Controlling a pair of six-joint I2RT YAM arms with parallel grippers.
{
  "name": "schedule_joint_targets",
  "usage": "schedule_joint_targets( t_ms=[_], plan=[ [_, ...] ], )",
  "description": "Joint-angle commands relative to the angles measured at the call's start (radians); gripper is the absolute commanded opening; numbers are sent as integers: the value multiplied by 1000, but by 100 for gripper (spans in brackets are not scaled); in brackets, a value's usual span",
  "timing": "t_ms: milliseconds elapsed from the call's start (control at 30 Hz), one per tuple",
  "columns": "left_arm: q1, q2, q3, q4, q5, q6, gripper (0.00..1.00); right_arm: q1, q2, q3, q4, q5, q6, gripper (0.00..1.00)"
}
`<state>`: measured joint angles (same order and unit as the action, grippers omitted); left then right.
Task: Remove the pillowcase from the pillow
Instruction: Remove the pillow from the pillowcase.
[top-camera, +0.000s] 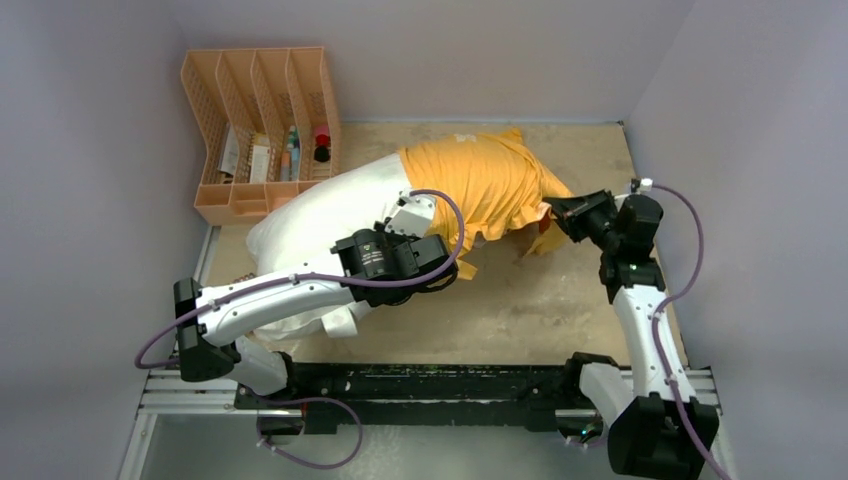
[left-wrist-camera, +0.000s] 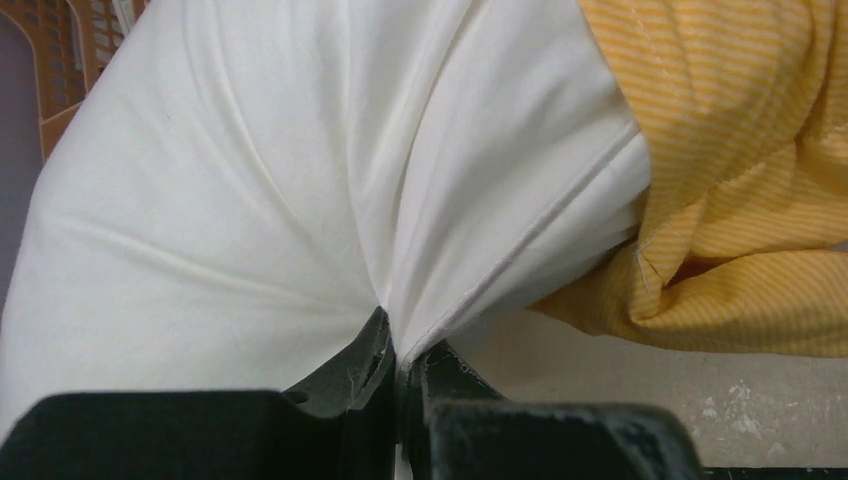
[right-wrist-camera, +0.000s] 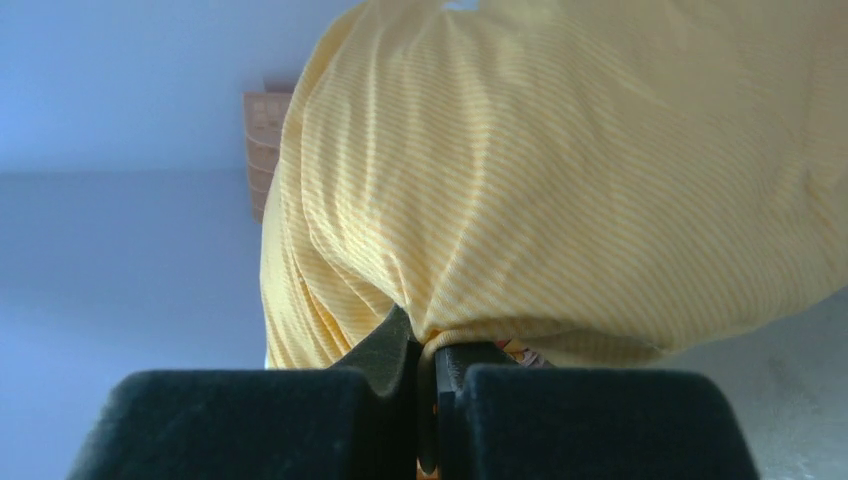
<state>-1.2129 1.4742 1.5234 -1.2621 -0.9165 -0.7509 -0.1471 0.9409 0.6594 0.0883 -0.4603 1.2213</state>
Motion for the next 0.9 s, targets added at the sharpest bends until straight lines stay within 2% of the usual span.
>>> schedule_joint_targets(
  t_ms=[0, 100, 167, 367, 433, 567, 700, 733, 867],
  plan=[
    [11, -86, 49, -194, -187, -98, 0, -50, -60, 223, -213, 338, -371, 0],
    [39, -141, 21, -218, -189, -97, 0, -55, -45, 337, -353, 584, -533, 0],
    [76, -195, 0, -219, -183, -82, 0, -58, -22, 393, -383, 658, -609, 0],
    [176, -266, -30, -219, -171, -37, 0, -63, 88, 562, -456, 705, -714, 0],
    [186, -268, -35, -218, -164, -40, 0, -65, 130, 619, -498, 754, -753, 0],
    [189, -267, -42, -218, -166, -48, 0, -70, 201, 728, -607, 715, -800, 0],
    [190, -245, -30, -193, -145, -27, 0, -74, 197, 679, -566, 583, -773, 0],
    [190, -244, -30, -174, -127, -12, 0, -74, 195, 659, -545, 492, -764, 4],
    [190, -253, -50, -88, -59, 32, 0, -73, 232, 596, -494, -10, -716, 32]
  ],
)
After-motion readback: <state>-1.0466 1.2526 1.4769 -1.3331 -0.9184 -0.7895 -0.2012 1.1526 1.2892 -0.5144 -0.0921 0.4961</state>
